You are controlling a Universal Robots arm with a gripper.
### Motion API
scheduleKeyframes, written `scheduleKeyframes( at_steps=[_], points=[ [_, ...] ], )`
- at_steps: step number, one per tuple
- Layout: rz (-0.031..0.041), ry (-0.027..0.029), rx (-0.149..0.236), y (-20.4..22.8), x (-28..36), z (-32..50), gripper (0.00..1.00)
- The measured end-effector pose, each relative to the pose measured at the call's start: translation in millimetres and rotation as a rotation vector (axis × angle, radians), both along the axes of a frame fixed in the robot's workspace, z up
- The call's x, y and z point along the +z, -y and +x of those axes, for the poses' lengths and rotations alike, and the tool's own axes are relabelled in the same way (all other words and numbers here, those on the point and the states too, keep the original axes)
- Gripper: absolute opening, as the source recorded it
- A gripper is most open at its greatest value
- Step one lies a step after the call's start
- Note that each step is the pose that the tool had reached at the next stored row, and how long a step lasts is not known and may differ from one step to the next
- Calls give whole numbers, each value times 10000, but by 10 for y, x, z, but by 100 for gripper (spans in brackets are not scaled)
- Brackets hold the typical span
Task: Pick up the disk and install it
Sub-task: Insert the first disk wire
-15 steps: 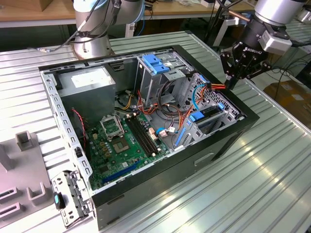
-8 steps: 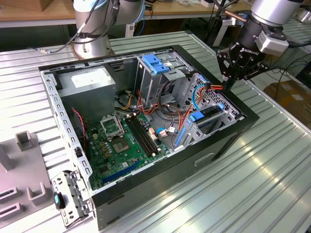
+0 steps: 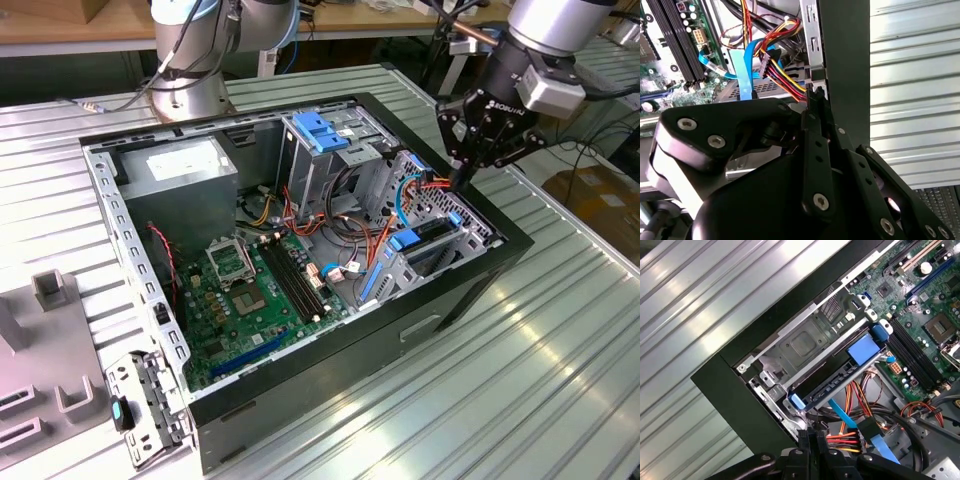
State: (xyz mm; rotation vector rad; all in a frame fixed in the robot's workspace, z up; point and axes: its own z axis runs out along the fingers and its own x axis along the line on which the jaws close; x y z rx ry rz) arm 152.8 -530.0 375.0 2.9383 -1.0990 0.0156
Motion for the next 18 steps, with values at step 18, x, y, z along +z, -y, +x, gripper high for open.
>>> scheduleKeyframes(
  at_steps=[18],
  points=[
    [-1, -1, -737, 0, -4, -5, 16]
  ],
)
